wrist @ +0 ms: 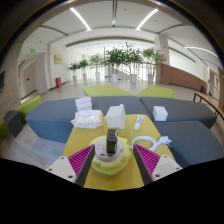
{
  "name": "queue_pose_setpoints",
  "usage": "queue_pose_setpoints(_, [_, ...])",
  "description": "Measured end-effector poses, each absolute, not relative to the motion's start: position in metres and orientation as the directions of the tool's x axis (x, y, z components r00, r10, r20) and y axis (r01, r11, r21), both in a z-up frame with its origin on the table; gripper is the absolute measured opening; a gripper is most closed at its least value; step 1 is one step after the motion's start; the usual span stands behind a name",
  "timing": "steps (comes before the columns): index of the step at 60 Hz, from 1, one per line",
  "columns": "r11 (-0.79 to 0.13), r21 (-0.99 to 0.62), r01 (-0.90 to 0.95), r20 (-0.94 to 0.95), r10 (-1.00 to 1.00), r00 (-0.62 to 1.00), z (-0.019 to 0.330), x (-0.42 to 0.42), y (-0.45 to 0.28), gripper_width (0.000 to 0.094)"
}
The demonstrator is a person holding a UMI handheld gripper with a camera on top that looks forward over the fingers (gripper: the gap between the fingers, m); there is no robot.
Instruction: Unplug charger
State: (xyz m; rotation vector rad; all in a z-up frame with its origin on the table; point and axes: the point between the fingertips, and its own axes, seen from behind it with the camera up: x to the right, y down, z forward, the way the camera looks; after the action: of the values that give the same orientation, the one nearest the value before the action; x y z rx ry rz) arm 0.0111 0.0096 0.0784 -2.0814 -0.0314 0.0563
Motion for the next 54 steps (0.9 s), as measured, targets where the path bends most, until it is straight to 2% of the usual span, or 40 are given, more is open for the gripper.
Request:
queue_pose_setpoints(5, [-0.478, -0.878, 0.0, -0.017, 0.03, 0.999, 0.066, 0.008, 0.041, 0.072])
queue_pose_setpoints(8, [-0.471, -0.882, -0.009, -0.02, 0.019, 1.0, 0.057, 0.008, 0.06, 0.0638])
queue_pose_setpoints(9, [-0.469, -0.883, -0.009, -0.018, 0.014, 1.0, 0.054, 0.01, 0.065, 0.0639])
queue_pose_setpoints(12, [-0.479, -0.878, 0.006, 0.001, 0.011, 1.0, 0.041, 0.012, 0.077, 0.0444])
queue_pose_setpoints(14, [-0.461, -0.888, -0.006, -0.035, 0.054, 0.998, 0.039, 0.0, 0.085, 0.0232])
queue_pose_setpoints(15, [-0.45, -0.893, -0.023, -0.053, 0.053, 0.997, 0.041, -0.003, 0.086, 0.02])
queue_pose_setpoints(26, [-0.364, -0.93, 0.044, 0.032, 0.039, 0.999, 0.044, -0.004, 0.089, 0.0087])
queue_pose_setpoints(35, [-0.404, -0.915, 0.008, -0.013, 0.049, 0.999, 0.057, -0.002, 0.088, 0.0081])
queue_pose_setpoints(37, [-0.38, -0.925, -0.017, -0.034, 0.039, 0.999, 0.075, 0.002, 0.087, 0.0081])
queue_pose_setpoints(43, [-0.23, -0.973, -0.003, -0.006, 0.012, 1.0, 0.165, 0.023, 0.085, 0.0081])
queue_pose_setpoints(47, [-0.191, -0.981, -0.03, -0.031, 0.002, 1.0, 0.208, 0.042, 0.079, 0.0079])
queue_pose_setpoints(52, [-0.19, -0.981, -0.042, -0.038, -0.024, 0.999, 0.222, 0.066, 0.072, 0.0079])
queue_pose_setpoints(54, [-0.214, -0.977, -0.021, -0.014, -0.035, 0.999, 0.214, 0.076, 0.07, 0.0079])
